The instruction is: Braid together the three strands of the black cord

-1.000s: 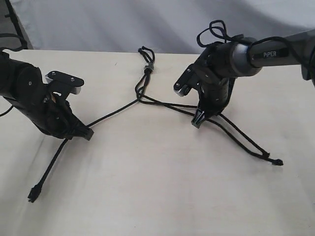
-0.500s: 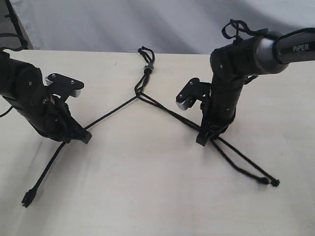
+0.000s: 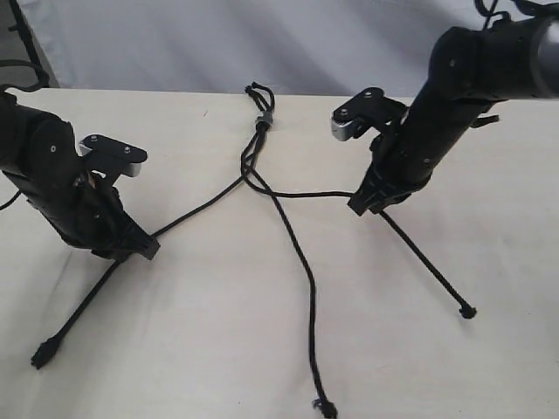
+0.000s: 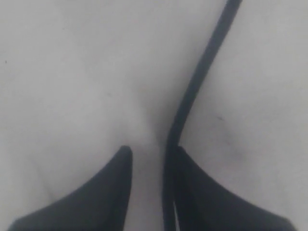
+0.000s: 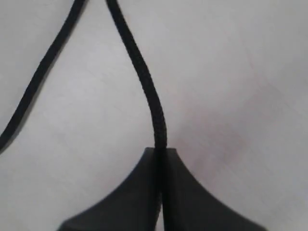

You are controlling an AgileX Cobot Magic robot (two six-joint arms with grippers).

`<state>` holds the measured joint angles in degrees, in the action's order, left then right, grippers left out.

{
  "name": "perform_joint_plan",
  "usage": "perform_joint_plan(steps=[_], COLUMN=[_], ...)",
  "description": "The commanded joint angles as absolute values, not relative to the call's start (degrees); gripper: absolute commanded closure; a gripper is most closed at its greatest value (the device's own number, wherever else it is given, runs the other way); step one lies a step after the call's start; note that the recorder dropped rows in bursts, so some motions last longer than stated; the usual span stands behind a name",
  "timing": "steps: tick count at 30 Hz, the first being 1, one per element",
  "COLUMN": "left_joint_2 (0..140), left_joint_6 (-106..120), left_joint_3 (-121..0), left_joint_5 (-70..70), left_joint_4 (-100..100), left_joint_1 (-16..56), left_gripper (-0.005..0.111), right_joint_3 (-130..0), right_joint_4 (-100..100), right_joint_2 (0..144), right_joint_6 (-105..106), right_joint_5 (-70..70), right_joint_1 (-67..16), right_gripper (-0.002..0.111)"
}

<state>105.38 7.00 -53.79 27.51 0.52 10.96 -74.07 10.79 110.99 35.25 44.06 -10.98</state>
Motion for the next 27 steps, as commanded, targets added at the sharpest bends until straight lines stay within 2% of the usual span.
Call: perform_joint_plan(steps=[1,6,10,18,27], left_joint_2=[105.4,105.2,104.0,100.2,107.4], left_joint_6=[6.4,6.4,7.1,7.4,7.2], left_joint_3=[-53.7,-54.6,-56.6,-58.7,-63.6], left_joint_5=[27.1,28.9,33.7,29.2,19.6], left_joint_4=[0.9,4.8,6.5,6.8,18.8], left_joint_1=[10.9,11.0,13.7,26.2,40.0], left_gripper=[0.07,0.07,0.07,0.07,0.07], right_joint_3=[-73.8,-73.8,-73.8,-73.8,-73.8], right_joint_4=[10.3,10.3,10.2,10.0,10.2], right_joint_2=[113.1,116.6,118.2,119.0,119.0], right_joint_6=[33.5,33.5,33.4,31.7,31.7], right_joint_5=[43.2,42.0,41.2,39.4,39.4], right_joint_1=[-8.9,-8.9,-8.9,-8.9,-8.9], right_gripper=[0.109,0.109,0.109,0.108,0.108])
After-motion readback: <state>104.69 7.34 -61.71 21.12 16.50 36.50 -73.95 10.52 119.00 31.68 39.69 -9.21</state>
